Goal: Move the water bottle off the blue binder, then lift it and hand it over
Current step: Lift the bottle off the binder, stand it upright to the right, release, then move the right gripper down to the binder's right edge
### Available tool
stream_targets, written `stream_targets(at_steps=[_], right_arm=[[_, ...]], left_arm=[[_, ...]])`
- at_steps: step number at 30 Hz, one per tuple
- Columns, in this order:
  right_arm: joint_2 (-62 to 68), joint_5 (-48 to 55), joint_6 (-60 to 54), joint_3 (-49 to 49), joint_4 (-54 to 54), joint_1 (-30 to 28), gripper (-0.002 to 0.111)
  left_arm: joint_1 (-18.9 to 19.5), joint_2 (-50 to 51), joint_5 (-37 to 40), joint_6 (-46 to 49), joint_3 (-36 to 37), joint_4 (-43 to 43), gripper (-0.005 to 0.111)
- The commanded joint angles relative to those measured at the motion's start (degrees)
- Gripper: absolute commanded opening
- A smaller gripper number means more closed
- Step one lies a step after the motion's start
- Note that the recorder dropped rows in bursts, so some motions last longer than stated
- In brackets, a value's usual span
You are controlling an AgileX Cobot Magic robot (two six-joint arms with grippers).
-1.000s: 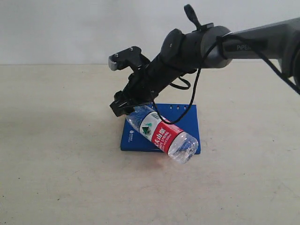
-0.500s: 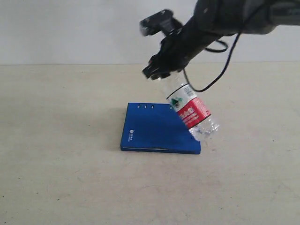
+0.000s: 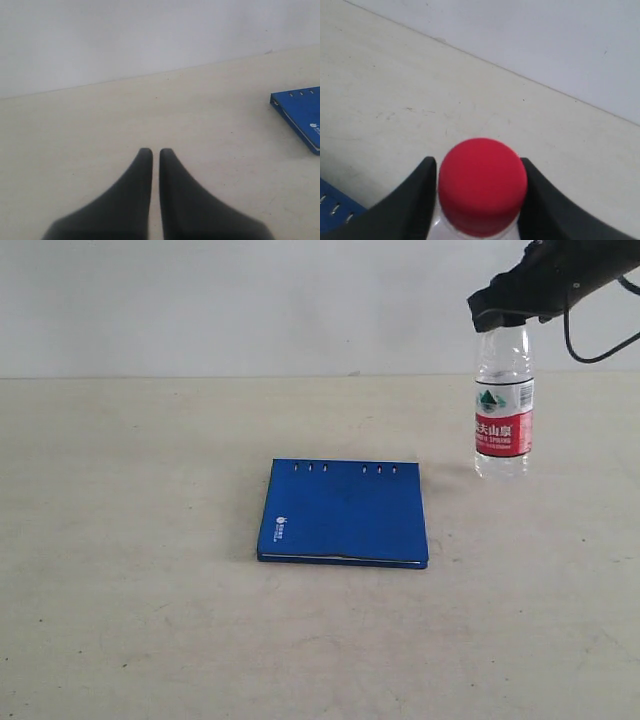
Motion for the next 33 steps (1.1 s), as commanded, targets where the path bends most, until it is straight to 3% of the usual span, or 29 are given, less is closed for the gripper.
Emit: stream_targets(at_steps=[1,10,12,16,19,29,33], right_arm=[[-3.3,2.4,-3.3,-0.2,3.0,-0.9,0.0],[-4.3,6.5,-3.3,0.8,2.1,-1.0,0.002],[-4.3,7.0,-3.4,1.4,1.6,-1.0,0.009],[-4.3,8.4,-4.9,1.8,1.6,-1.0,0.037],[-4.3,8.5,-4.9,1.8,1.6,-1.0,0.048],[-8.8,9.6,-4.4,-1.8,1.9,-1.0,0.05],[-14.5,15.7,-3.8,-4.2,4.6,-1.0,0.05]], left_arm=[[-0.4,-0.1,-0.5,0.4,0.2,-0.2,0.005],[-0.4,-0.1,-0.5,0.4,0.2,-0.2,0.005],[-0.4,-0.1,-0.5,0.4,0.2,-0.2,0.005],[-0.4,-0.1,-0.5,0.4,0.2,-0.2,0.005],[-0.4,-0.1,-0.5,0.4,0.2,-0.2,0.005],[-0.4,-0.1,-0.5,0.4,0.2,-0.2,0.005],[-0.4,-0.1,-0.5,0.4,0.2,-0.2,0.005]])
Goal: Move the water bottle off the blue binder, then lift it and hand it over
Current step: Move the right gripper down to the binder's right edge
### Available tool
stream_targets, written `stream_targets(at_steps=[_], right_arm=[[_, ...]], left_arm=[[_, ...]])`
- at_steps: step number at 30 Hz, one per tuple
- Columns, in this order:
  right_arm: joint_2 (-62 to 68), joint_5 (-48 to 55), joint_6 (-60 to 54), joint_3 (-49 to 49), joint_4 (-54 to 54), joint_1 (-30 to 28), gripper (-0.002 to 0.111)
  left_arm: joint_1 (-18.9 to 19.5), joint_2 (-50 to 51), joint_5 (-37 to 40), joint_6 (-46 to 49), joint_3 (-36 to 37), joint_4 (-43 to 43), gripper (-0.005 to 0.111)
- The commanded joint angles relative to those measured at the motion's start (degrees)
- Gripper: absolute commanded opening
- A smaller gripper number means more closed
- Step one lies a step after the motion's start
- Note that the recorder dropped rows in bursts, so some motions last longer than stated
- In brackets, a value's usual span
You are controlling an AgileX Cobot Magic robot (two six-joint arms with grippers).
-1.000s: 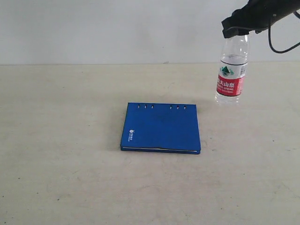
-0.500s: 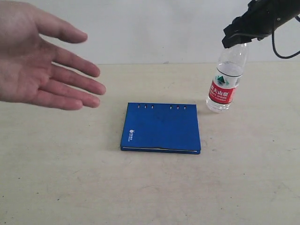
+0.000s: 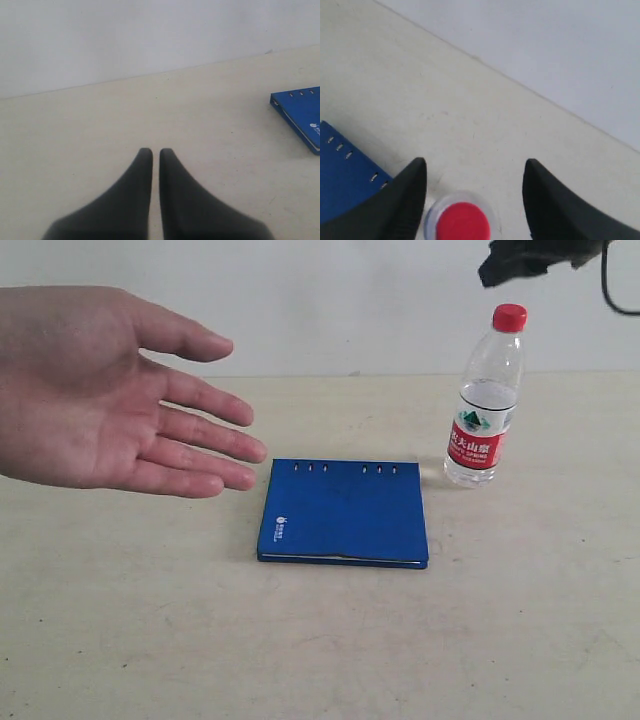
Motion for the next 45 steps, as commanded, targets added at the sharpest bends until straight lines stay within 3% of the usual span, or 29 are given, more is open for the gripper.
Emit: stream_targets(at_steps=[1,6,9,13,15,17,18,19,21,24,27,29,30,33,39,43,45], right_arm=[[-7.3,8.3,0.5,-2.8,4.0,-0.4,0.05],[-12.0,23.4,3.2,-2.5,12.1,2.9,0.05],[-12.5,23.4,1.3,2.1,7.8,14.7,0.05],[-11.8,22.1,0.2,13.5,3.0,25.2,0.05],[-11.8,17.6,0.2,20.6,2.9,27.9,0.042],[-11.8,10.4,0.2,28.1,3.1,29.3,0.019],[-11.8,6.2,1.1,32.6,3.2,29.3,0.004],[-11.8,3.6,3.2,35.3,3.2,29.3,0.0],[-11.8,0.8,7.5,40.6,3.2,29.3,0.0],[-11.8,0.7,8.3,45.6,3.2,29.3,0.0],[-11.8,0.6,8.3,49.2,3.2,28.4,0.0],[-11.8,0.7,8.9,50.7,4.9,26.1,0.0],[-11.8,1.5,8.2,51.1,8.8,22.7,0.0],[-11.8,5.8,1.9,51.2,20.5,15.1,0.0],[-11.8,21.1,-13.3,51.2,39.6,0.1,0.0],[-11.8,20.6,-14.8,51.2,37.1,-0.7,0.002],[-11.8,20.3,-15.0,51.2,35.5,-0.1,0.011]], left_arm=[[-0.4,-0.1,-0.5,0.4,0.2,-0.2,0.005],[-0.4,-0.1,-0.5,0.4,0.2,-0.2,0.005],[-0.4,-0.1,-0.5,0.4,0.2,-0.2,0.005],[-0.4,-0.1,-0.5,0.4,0.2,-0.2,0.005],[-0.4,-0.1,-0.5,0.4,0.2,-0.2,0.005],[-0.4,-0.1,-0.5,1.7,0.2,1.0,0.005],[-0.4,-0.1,-2.1,2.7,0.2,3.0,0.005],[-0.5,-0.1,-4.5,1.5,0.2,1.5,0.005],[-0.5,-0.1,-13.5,-6.0,0.2,-8.3,0.005],[-0.5,-0.1,-19.8,-16.9,0.2,-20.5,0.005],[-0.5,-0.1,-22.6,-22.2,0.2,-24.6,0.005],[-0.5,-0.1,-21.5,-28.8,0.2,-25.2,0.005],[-0.5,-0.1,-18.5,-39.6,0.2,-27.1,0.005],[-0.5,-0.1,-14.5,-51.1,0.2,-28.0,0.005],[-0.5,-0.1,-4.7,-45.8,0.2,-27.5,0.005],[-0.5,-0.1,1.0,-44.5,0.2,-27.5,0.005],[-0.5,-0.1,2.7,-44.5,0.2,-27.8,0.005]])
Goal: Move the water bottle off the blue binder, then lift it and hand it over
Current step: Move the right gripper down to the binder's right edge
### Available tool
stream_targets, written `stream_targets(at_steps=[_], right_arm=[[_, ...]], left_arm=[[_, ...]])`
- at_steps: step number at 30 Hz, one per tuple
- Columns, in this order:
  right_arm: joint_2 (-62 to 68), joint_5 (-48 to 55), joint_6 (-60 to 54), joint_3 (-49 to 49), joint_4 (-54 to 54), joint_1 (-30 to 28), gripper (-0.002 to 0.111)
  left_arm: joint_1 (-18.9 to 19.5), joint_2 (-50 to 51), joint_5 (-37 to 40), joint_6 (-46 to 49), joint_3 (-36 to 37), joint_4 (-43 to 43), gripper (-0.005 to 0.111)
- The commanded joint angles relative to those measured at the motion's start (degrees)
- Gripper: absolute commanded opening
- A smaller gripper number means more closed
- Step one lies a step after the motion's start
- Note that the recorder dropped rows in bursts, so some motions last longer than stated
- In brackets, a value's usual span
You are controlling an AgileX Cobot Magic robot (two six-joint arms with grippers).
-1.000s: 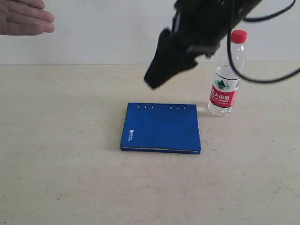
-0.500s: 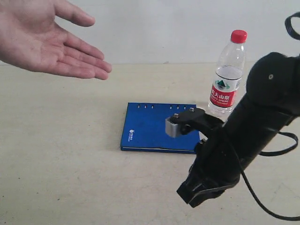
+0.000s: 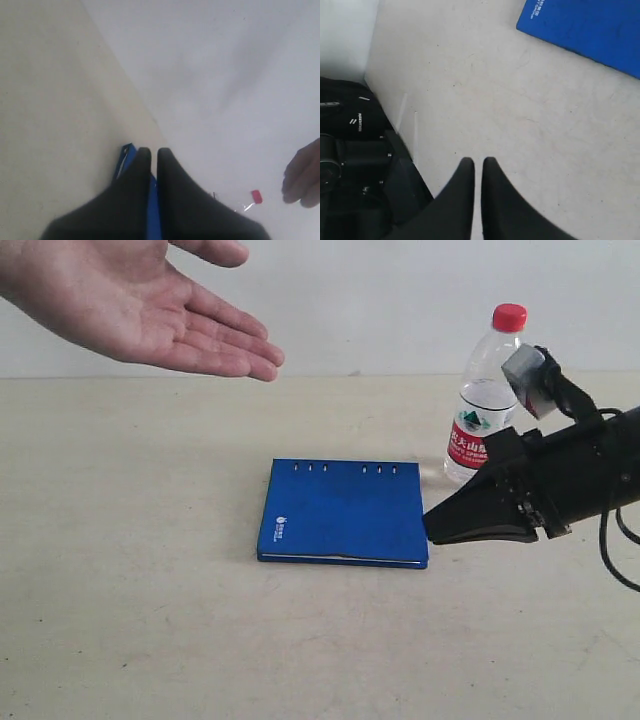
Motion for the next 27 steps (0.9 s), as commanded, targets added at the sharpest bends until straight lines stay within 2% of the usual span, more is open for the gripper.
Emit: stream_targets(at_steps=[1,5,6,10,12,13,14,15,16,17,20,22,24,25,27], right_arm=[[-0.1,0.3,-2.1,0.3,-2.5,0.5,0.018],[-0.1,-2.6,-2.0,0.3,-3.9,1.5,0.054],[-0.1,-3.7,-1.5,0.3,-4.0,1.5,0.059],[-0.1,-10.7,2.7,0.3,-7.4,1.5,0.062],[-0.1,-14.1,6.7,0.3,-10.3,1.5,0.062],[-0.1,-14.2,6.9,0.3,-10.2,1.5,0.062],[-0.1,-14.2,7.0,0.3,-9.9,1.5,0.062],[-0.1,-14.2,7.0,0.3,-9.3,1.5,0.062],[-0.1,-14.2,7.1,0.3,-9.0,1.5,0.062],[-0.1,-14.2,7.1,0.3,-8.9,1.5,0.062],[-0.1,-14.1,7.1,0.3,-8.8,1.5,0.062],[-0.1,-14.3,7.0,0.3,-8.8,1.5,0.062],[-0.1,-16.5,7.0,0.3,-8.8,1.5,0.062],[-0.1,-18.1,7.0,0.3,-8.8,1.5,0.062],[-0.1,-20.1,7.1,0.3,-8.8,1.5,0.062]], left_arm=[[-0.5,-0.1,4.4,1.0,0.2,-0.3,0.005],[-0.5,-0.1,4.5,1.0,0.2,-0.4,0.005],[-0.5,-0.1,4.5,1.0,0.2,-0.4,0.005],[-0.5,-0.1,3.7,1.0,0.2,-0.4,0.005],[-0.5,-0.1,-2.0,2.1,0.2,-4.6,0.005],[-0.6,-0.1,-7.1,13.8,0.2,-10.2,0.005],[-0.6,-0.1,-7.3,20.1,-0.9,-11.8,0.005],[-0.6,0.1,-2.2,33.8,-4.9,-15.3,0.005],[-0.6,1.5,0.7,38.9,-6.3,-16.8,0.005],[-0.6,6.4,7.7,50.6,-9.0,-20.9,0.005],[-0.5,16.7,11.1,63.7,-9.8,-27.1,0.005],[-0.5,28.3,8.4,77.2,-9.8,-33.2,0.005],[-0.5,41.5,6.2,92.6,-10.1,-45.6,0.005],[-0.5,48.2,7.8,102.4,-10.8,-56.4,0.005],[-0.5,55.5,12.0,112.8,-11.8,-66.8,0.005]])
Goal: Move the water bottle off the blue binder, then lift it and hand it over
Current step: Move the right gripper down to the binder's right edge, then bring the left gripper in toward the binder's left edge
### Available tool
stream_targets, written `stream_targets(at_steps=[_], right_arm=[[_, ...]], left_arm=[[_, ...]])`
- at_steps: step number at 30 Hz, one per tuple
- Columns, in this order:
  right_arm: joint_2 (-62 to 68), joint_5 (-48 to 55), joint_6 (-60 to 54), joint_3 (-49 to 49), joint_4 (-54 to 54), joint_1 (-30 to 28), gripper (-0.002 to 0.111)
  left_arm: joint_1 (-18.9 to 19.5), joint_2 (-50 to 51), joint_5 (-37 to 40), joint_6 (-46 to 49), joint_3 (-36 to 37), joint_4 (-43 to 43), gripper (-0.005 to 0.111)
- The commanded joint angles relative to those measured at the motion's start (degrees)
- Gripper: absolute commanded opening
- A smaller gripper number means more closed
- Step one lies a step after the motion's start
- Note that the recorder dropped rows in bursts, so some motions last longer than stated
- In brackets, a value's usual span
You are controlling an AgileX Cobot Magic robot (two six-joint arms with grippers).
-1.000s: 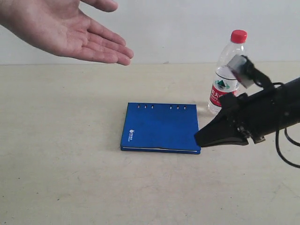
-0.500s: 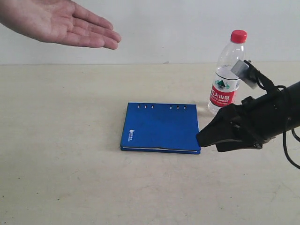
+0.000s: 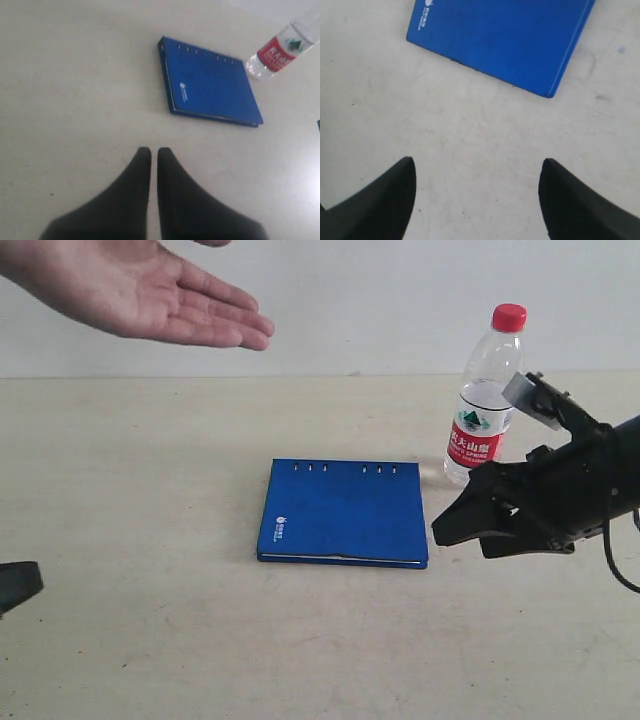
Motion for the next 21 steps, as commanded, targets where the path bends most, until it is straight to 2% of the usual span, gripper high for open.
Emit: stream_targets(at_steps=[1,5,8,9,12,21], right_arm=[[-0.1,-4.7,-0.1,0.2,0.4,0.1,0.062],[2.5,-6.6,0.4,-0.1,4.9,0.1,0.062],[7.1,-4.7,-3.5,-1.1,10.5,0.1,0.062],[9.2,-4.3,-4.2,-2.0,11.3,0.1,0.062],[13.4,-4.5,-5.9,-4.6,11.2,0.1,0.062],[21.0,-3.0,-8.5,-11.4,15.9,0.1,0.062]], left_arm=[[-0.2,16.6,6.8,25.9,-2.6,-23.8,0.005],[-0.2,29.7,14.6,30.4,-8.4,-23.8,0.011],[-0.2,37.7,18.3,31.8,-13.0,-23.8,0.03],[-0.3,40.7,19.5,31.8,-14.9,-23.8,0.041],[-0.3,47.5,21.5,31.5,-19.4,-23.8,0.063],[-0.3,66.9,30.6,31.4,-31.2,-23.8,0.06]])
